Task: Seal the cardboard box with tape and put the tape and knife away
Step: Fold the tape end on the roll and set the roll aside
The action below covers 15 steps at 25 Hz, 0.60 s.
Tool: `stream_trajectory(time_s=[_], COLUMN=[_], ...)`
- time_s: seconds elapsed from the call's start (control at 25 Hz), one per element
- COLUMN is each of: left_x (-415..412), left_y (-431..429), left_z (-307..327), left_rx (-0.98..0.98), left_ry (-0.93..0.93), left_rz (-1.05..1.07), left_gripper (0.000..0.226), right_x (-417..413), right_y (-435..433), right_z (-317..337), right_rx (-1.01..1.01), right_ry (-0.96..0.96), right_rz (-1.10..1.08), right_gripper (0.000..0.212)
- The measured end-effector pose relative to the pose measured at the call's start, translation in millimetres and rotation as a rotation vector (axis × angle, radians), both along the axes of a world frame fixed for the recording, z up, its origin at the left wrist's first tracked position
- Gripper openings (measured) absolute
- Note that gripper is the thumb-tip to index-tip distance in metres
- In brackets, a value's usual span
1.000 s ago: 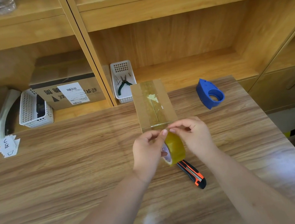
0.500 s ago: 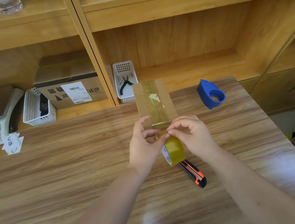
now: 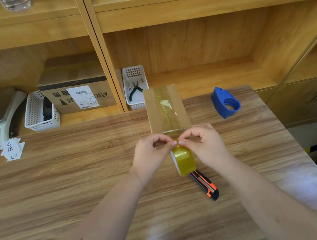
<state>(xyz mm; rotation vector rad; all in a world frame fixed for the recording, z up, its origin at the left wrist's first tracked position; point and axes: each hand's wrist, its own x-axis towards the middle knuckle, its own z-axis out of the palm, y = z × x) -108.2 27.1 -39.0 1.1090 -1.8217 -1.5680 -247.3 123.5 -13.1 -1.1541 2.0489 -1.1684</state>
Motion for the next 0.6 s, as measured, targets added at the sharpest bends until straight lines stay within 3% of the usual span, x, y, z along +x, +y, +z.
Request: stream_trajectory(time_s=[0.16, 0.4, 0.6], left_x=[17, 13, 9], left_y=[-2, 1, 2], left_z=[-5, 0, 4], left_rx=[0.349, 0.557, 0.531], left_ry=[-0.018, 0.184, 0.17], left_rz=[-0.006, -0.028, -0.036], left_gripper=[0.067, 0.07, 0.074], right_x=[6, 11, 3], right_y=[0, -4, -10], right_z=[10, 13, 10], right_rx=[-0.004, 0.02, -0.009], right_ry=[-0.037, 0.007, 0.0], right_rz=[0.01, 0.08, 0.043], right_gripper=[0.022, 0.009, 0.007])
